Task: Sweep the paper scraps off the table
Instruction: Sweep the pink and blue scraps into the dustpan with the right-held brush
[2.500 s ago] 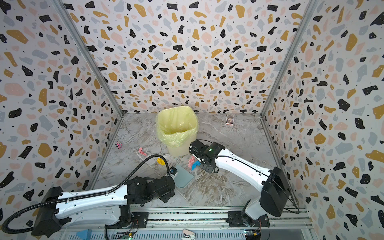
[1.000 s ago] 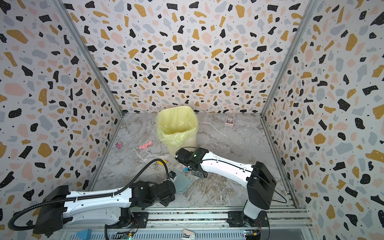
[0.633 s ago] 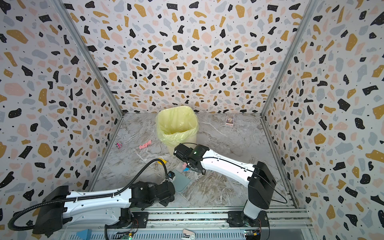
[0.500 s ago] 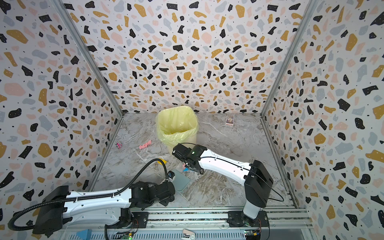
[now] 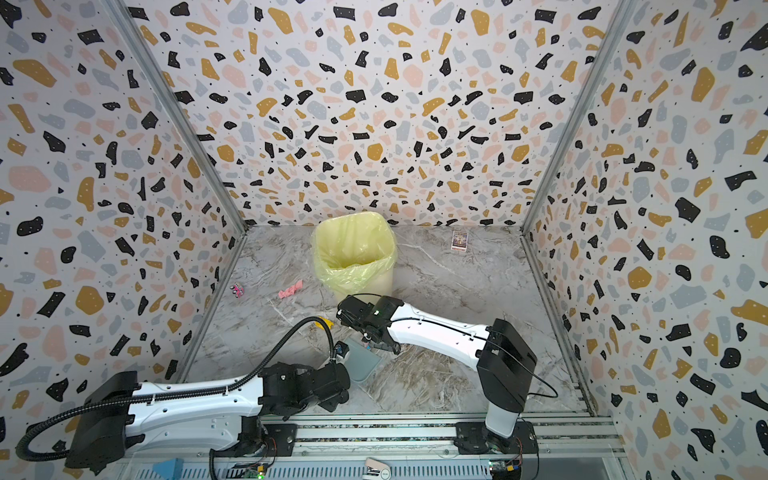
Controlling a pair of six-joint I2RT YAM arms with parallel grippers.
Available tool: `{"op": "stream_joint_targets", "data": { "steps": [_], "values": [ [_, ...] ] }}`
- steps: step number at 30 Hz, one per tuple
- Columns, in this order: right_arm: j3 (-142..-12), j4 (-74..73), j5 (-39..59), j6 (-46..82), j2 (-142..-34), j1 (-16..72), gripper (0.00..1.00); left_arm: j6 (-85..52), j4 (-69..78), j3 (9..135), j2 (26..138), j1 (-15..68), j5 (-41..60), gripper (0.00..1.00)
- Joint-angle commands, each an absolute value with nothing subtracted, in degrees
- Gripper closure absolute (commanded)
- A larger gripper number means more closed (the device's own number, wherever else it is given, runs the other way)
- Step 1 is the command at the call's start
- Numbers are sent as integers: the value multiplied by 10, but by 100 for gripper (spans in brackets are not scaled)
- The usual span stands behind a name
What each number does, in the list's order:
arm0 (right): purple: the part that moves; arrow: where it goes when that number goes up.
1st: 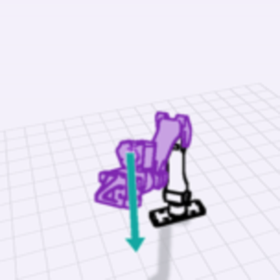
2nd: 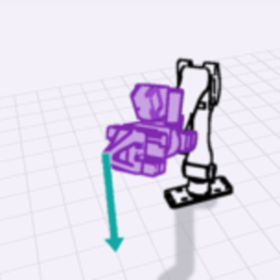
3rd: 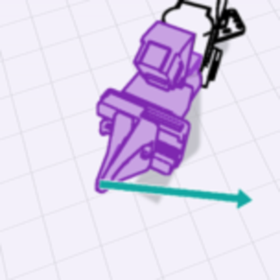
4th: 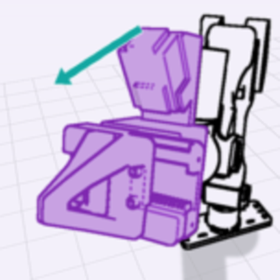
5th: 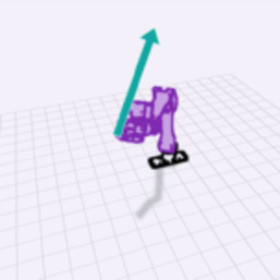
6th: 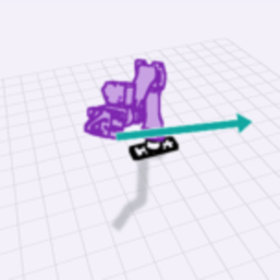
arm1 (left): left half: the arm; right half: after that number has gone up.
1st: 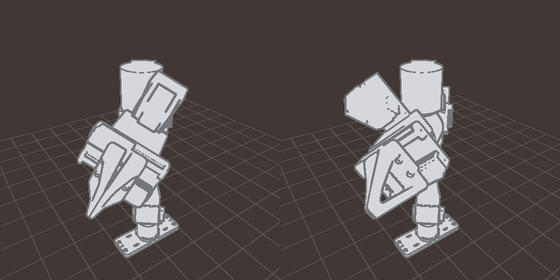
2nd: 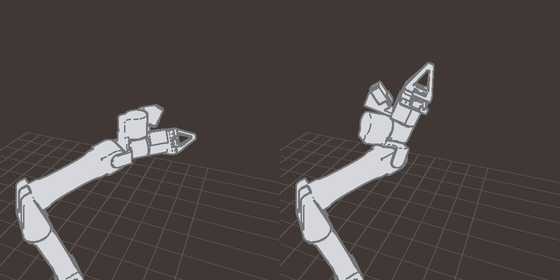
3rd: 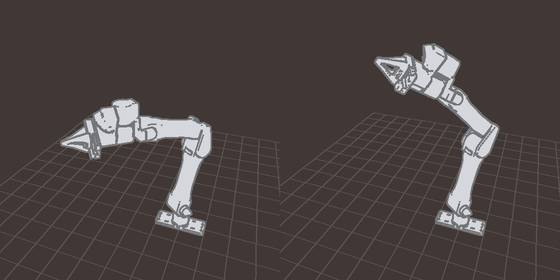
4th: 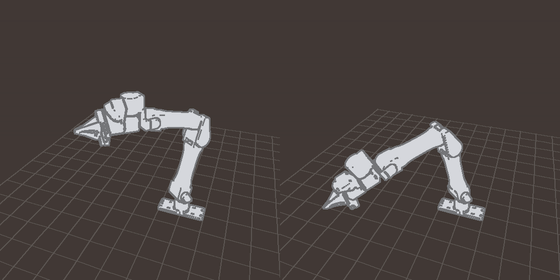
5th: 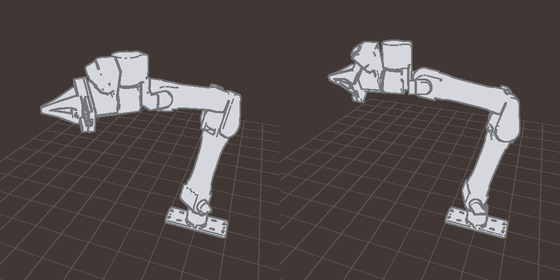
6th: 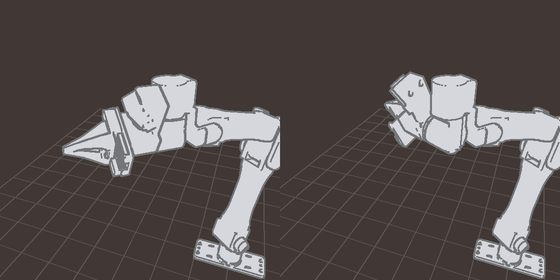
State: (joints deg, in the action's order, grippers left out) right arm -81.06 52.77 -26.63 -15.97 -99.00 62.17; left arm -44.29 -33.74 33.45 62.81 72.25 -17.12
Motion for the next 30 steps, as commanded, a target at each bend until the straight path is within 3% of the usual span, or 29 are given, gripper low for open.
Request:
{"op": "stream_joint_targets", "data": {
  "steps": [1,30],
  "values": [
    [-835,551,-265,-152,-958,623,100,-443,-330,327,634,726,-186,100],
    [-858,566,-266,-118,-1014,610,100,-449,-354,336,620,728,-147,100]
  ]
}}
